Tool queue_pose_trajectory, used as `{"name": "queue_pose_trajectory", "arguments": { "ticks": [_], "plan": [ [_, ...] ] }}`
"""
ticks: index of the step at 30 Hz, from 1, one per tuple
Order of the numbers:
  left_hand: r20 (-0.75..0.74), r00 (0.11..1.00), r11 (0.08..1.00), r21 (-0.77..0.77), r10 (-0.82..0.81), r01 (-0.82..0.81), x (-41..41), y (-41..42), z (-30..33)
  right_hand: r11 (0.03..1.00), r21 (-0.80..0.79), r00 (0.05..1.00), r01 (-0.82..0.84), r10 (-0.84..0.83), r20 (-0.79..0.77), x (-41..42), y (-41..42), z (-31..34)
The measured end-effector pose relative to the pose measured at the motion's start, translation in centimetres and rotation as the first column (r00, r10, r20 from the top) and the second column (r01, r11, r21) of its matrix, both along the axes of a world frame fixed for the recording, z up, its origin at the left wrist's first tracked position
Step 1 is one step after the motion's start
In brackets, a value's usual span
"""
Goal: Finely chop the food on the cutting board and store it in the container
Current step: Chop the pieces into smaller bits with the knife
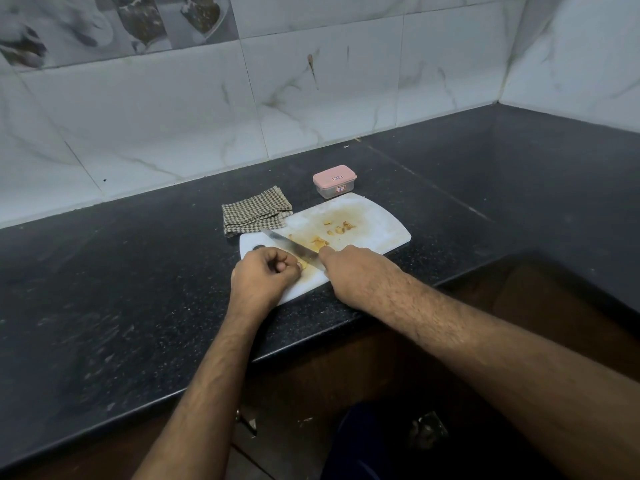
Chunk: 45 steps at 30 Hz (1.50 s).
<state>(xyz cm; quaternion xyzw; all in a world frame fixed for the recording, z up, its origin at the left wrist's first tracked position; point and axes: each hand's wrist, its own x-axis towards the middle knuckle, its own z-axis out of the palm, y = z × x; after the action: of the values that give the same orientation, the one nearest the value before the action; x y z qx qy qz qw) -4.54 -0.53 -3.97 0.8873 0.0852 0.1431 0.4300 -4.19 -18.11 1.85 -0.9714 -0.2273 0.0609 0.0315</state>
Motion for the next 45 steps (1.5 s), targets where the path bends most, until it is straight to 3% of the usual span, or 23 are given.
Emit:
{"name": "queue_pose_trajectory", "arguments": {
  "ticks": [6,13,19,29,37,45],
  "plan": [
    [-0.023,1.0,0.998,-0.055,0.007,-0.008,0.1,0.0,0.0,0.997,0.067,0.999,0.025,-0.026,0.025,0.0,-0.8,-1.1],
    [-0.016,1.0,0.998,-0.069,0.008,-0.009,0.2,0.0,-0.1,1.0,0.025,1.0,-0.01,0.01,0.017,0.2,-0.7,-0.6],
    [-0.015,1.0,0.999,-0.032,0.019,-0.019,0.3,-0.1,-0.1,0.998,-0.059,0.999,-0.024,0.022,-0.036,0.1,0.0,0.4],
    [-0.006,1.0,0.998,0.055,0.012,-0.012,0.3,0.1,-0.2,0.996,-0.062,0.992,0.059,-0.065,-0.104,-1.1,2.1,0.6],
    [0.014,1.0,0.999,0.047,0.01,-0.011,-0.1,0.0,0.0,0.999,0.035,1.0,0.025,-0.026,0.006,-1.3,0.9,0.1],
    [0.038,0.999,0.997,0.071,0.007,-0.01,0.1,-0.1,0.0,1.0,0.018,1.0,0.012,-0.012,-0.006,-1.0,0.4,-0.1]
  ]
}}
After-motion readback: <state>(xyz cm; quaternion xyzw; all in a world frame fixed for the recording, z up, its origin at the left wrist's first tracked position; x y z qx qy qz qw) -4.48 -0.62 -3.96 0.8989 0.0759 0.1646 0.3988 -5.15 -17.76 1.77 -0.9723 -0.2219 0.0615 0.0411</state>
